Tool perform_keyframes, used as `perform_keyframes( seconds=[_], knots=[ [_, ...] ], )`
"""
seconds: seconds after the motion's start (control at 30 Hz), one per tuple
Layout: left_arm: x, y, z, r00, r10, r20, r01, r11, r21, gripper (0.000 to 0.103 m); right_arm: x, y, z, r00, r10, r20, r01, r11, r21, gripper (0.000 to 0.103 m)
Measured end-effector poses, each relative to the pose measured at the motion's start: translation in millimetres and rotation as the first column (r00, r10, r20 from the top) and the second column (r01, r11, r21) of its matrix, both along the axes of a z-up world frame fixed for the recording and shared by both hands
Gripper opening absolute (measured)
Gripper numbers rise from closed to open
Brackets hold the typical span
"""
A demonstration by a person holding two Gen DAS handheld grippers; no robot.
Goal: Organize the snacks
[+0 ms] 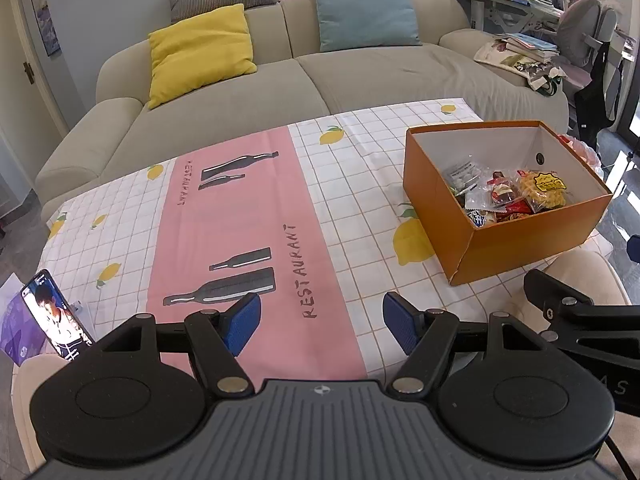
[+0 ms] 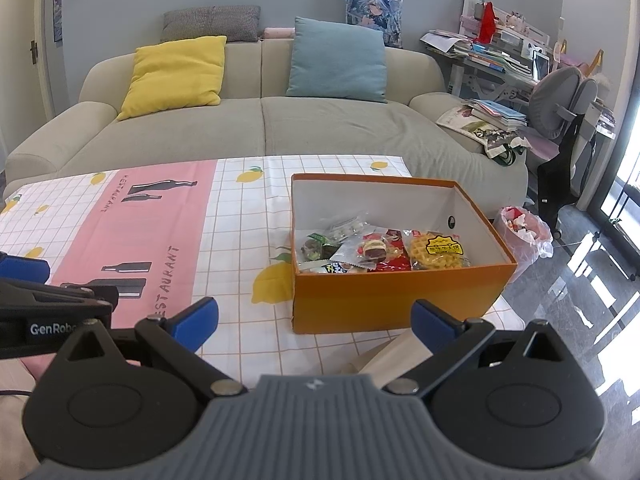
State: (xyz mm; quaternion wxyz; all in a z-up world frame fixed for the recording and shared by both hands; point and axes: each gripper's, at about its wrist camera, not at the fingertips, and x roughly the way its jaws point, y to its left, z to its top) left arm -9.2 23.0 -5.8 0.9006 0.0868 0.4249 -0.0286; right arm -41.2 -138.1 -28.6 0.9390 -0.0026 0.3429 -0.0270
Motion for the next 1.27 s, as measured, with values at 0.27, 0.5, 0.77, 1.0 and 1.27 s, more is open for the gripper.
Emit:
perform_keyframes(
  seconds=[0.27,0.5,0.77,1.0,1.27],
  knots=[
    [-0.1,0.0,0.1,1.0,0.0,0.0,0.0,1.0,-0.001,0.082,0.5,-2.3,-1.9,1.0,0.012,-0.006,-0.012,1.0,0.0,0.1],
    [-0.3,0.0,0.0,1.0,0.001,-0.001,-0.001,1.0,-0.002,0.082,0.6,-4.2,-2.3,1.0,0.02,-0.01,-0.02,1.0,-0.002,0.1],
    [-1.2,-0.7,0.9,1.0,-0.002,0.007,0.002,1.0,-0.001,0.082,0.8,-3.3,-2.3,1.0,0.02,-0.01,-0.02,1.0,-0.003,0.1],
    [-4.3,-2.6,2.5,1.0,0.0,0.02,0.0,1.0,-0.005,0.082,0.8,-2.8,-2.3,1.0,0.019,-0.009,-0.019,1.0,-0.003,0.1],
    [-6.8,-4.2,3.3,0.999,-0.004,0.037,0.004,1.0,-0.003,0.082,0.5,-4.1,-2.2,1.0,0.021,-0.011,-0.021,1.0,-0.002,0.1]
  ],
)
